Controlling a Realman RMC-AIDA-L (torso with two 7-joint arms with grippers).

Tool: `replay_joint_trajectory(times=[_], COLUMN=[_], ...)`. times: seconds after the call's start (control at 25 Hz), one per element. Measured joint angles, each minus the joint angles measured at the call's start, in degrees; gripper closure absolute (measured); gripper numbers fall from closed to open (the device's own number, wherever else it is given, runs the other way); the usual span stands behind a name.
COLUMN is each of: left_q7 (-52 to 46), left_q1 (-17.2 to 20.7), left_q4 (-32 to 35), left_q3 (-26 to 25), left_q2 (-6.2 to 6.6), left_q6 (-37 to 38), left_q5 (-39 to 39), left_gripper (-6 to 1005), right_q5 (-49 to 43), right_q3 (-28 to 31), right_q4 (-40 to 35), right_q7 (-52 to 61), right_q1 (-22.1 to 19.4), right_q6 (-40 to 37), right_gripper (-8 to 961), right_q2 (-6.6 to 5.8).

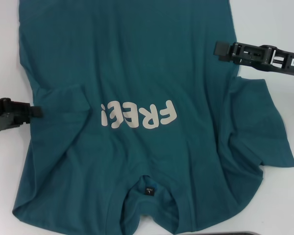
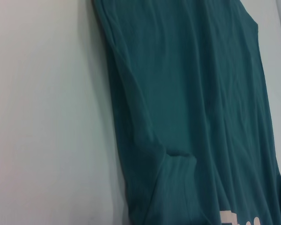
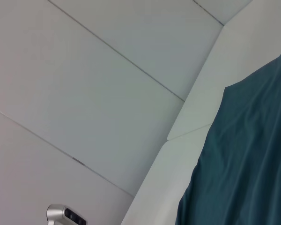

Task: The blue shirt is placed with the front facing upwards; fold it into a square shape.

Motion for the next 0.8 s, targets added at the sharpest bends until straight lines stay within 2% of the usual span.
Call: replay_joint_trajectory(times=[0.08, 0.44, 0.64, 0.8], left_q7=[-0.04, -0.48, -0.51, -0.62], left_q1=[0.0, -0.34, -0.6, -1.21], left_q4=[-0.01, -0.04, -0.11, -0.12], left_q3=[0.0, 0.09, -0.69, -0.79], left_q2=[0.04, -0.22, -1.56, -2.84], left_q6=[-0.03, 1.74, 4.48, 6.18], left_q5=[0.0, 0.47, -0.61, -1.84], left_gripper=[646, 879, 1001, 1000], right_q5=[0.0, 0.0, 0.0, 0.0], right_q3=[0.0, 0.0, 0.43, 0.57], right_q4=[0.01, 0.02, 0.02, 0.02], right_q7=[0.03, 0.14, 0.15, 0.15], right_q1=[0.07, 0.22, 0.26, 0.28], right_q6=[0.01, 0.02, 0.01, 0.01], right_gripper=[53, 54, 54, 54], right_q2=[0.0, 0.0, 0.01, 0.0])
